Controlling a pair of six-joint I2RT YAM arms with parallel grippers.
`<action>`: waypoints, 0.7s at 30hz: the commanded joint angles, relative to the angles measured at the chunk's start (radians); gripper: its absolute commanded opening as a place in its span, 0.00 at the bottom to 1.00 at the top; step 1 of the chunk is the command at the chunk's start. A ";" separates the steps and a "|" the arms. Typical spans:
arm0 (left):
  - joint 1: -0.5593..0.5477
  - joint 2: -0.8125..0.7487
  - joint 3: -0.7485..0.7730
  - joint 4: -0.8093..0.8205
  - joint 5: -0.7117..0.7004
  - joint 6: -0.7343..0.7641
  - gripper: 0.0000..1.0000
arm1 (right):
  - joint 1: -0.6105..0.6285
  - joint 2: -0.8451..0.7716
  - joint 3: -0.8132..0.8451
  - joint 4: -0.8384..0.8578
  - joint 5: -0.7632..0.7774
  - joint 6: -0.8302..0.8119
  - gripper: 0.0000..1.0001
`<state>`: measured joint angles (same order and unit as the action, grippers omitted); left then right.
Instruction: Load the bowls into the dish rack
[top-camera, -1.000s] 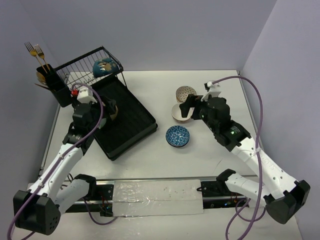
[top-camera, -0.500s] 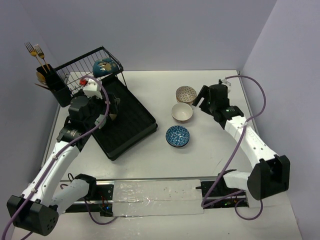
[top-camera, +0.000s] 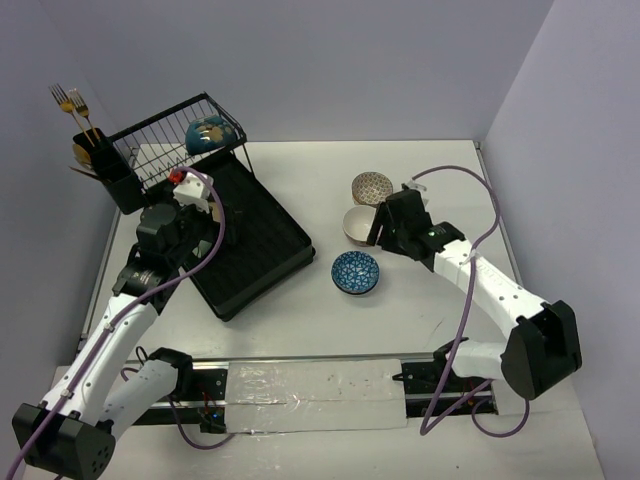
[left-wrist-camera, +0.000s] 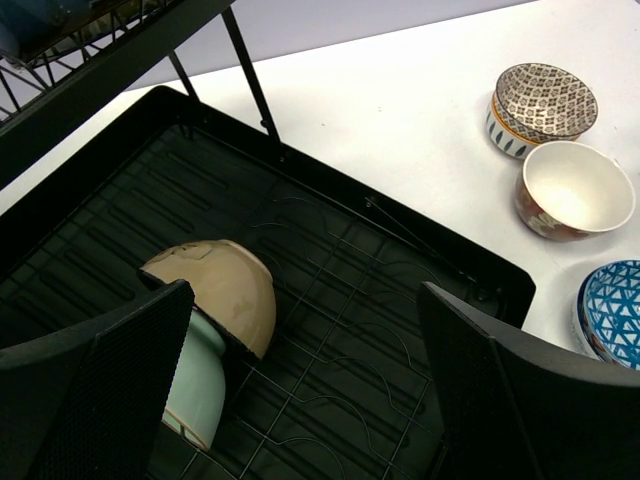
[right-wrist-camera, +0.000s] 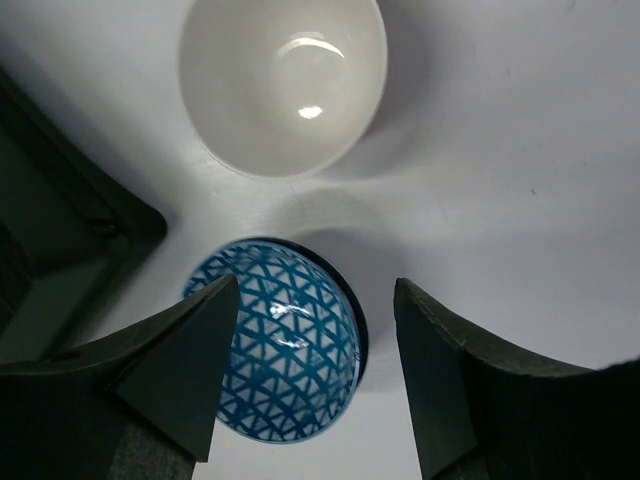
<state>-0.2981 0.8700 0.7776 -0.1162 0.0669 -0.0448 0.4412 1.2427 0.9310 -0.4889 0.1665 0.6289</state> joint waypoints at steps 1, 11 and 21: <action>-0.004 -0.005 0.006 0.044 0.037 0.016 0.99 | 0.024 -0.023 -0.047 -0.074 0.056 0.002 0.70; -0.006 -0.014 -0.008 0.043 0.042 0.017 0.99 | 0.067 0.017 -0.067 -0.077 0.018 -0.009 0.63; -0.012 -0.014 -0.009 0.041 0.048 0.023 0.99 | 0.085 0.086 -0.075 -0.063 -0.007 -0.017 0.52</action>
<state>-0.3031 0.8680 0.7723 -0.1158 0.0937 -0.0402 0.5106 1.3094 0.8570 -0.5621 0.1623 0.6216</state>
